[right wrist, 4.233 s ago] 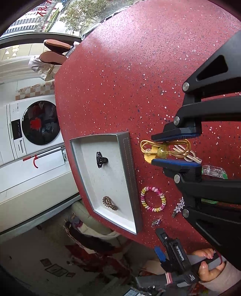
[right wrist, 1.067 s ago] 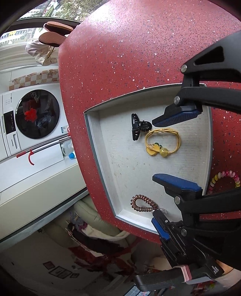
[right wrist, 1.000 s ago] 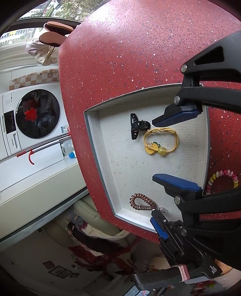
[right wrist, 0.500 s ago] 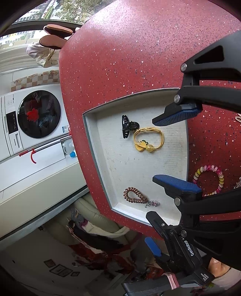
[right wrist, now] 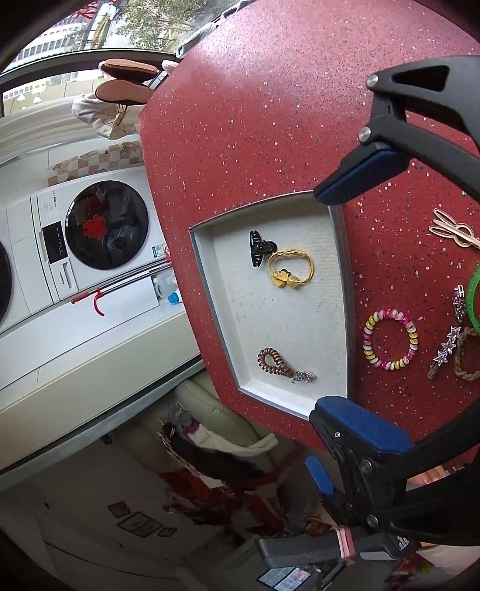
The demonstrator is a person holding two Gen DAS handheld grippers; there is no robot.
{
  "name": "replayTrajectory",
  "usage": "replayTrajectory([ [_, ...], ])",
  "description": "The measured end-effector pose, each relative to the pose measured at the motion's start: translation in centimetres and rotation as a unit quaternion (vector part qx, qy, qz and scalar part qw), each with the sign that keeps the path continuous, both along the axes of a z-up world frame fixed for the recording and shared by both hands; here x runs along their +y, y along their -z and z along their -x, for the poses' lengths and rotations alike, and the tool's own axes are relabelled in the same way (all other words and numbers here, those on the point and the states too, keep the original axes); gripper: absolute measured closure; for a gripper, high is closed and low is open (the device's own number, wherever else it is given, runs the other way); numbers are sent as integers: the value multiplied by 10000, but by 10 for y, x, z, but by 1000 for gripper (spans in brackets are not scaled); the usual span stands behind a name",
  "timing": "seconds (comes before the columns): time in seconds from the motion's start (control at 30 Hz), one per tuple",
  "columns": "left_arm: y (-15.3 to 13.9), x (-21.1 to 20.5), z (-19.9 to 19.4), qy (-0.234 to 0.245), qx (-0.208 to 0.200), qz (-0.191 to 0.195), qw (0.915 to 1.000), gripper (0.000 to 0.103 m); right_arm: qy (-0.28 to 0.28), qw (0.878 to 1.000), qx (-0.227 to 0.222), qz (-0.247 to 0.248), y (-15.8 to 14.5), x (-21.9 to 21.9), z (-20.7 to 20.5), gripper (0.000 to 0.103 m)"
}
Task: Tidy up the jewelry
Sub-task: 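Withdraw both open tools from the tray toward the remaining jewelry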
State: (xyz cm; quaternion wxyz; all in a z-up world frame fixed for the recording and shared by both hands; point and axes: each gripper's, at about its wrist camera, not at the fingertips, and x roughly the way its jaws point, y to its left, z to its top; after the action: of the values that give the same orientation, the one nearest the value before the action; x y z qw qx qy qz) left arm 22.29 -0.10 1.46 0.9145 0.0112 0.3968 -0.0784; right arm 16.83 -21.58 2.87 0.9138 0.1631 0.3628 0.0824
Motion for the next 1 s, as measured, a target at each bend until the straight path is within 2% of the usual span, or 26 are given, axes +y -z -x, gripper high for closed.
replayTrajectory([
  [0.17,-1,7,22,-38,-1,4,10000,0,83,9997,-205,52,-6,-4,25,0],
  [0.23,1,11,31,-69,14,-9,10000,0,97,9998,-159,44,-5,-7,33,0],
  [0.43,18,17,57,136,352,97,9992,0,-2,9991,414,-104,12,-12,55,0],
  [0.6,35,16,83,189,541,173,9982,0,-4,9970,771,70,37,-9,78,0],
  [0.8,50,1,107,351,619,-27,9975,0,123,9925,1207,127,68,-9,102,0],
  [1.0,60,-9,116,421,660,-231,9967,0,204,9906,1328,247,80,-6,114,0],
])
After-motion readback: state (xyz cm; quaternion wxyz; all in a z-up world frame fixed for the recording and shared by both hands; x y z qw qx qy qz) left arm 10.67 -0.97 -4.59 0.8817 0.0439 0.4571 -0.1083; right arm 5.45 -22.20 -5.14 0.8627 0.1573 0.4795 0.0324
